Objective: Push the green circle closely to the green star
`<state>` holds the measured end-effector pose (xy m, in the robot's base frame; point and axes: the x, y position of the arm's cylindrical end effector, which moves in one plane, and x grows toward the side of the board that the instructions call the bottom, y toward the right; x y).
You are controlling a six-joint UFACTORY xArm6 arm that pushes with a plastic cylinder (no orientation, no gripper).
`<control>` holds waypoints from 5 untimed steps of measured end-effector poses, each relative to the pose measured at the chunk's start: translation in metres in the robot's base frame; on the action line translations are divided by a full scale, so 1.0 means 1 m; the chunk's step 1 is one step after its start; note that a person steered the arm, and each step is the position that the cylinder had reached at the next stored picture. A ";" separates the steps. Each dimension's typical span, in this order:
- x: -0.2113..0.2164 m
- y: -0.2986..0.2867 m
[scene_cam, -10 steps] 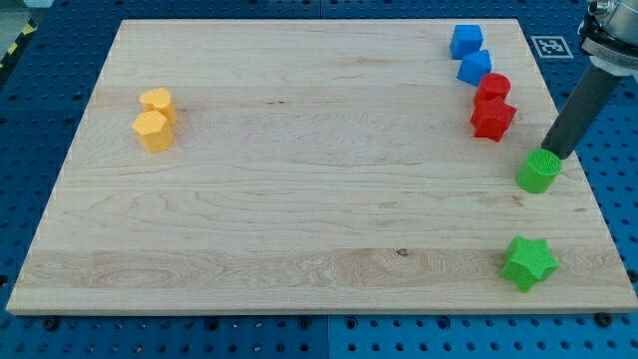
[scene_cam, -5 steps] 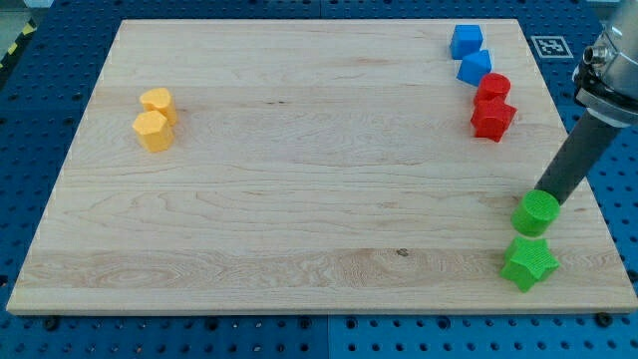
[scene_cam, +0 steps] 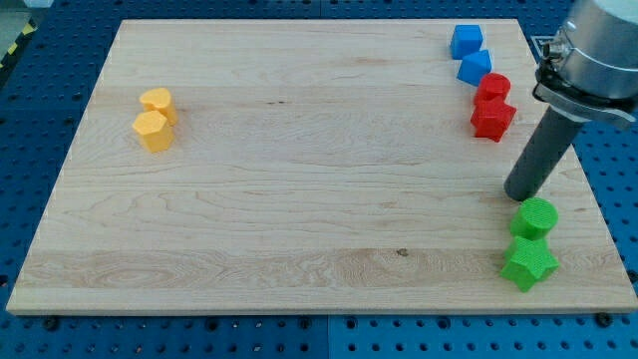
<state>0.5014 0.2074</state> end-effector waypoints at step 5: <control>0.061 -0.081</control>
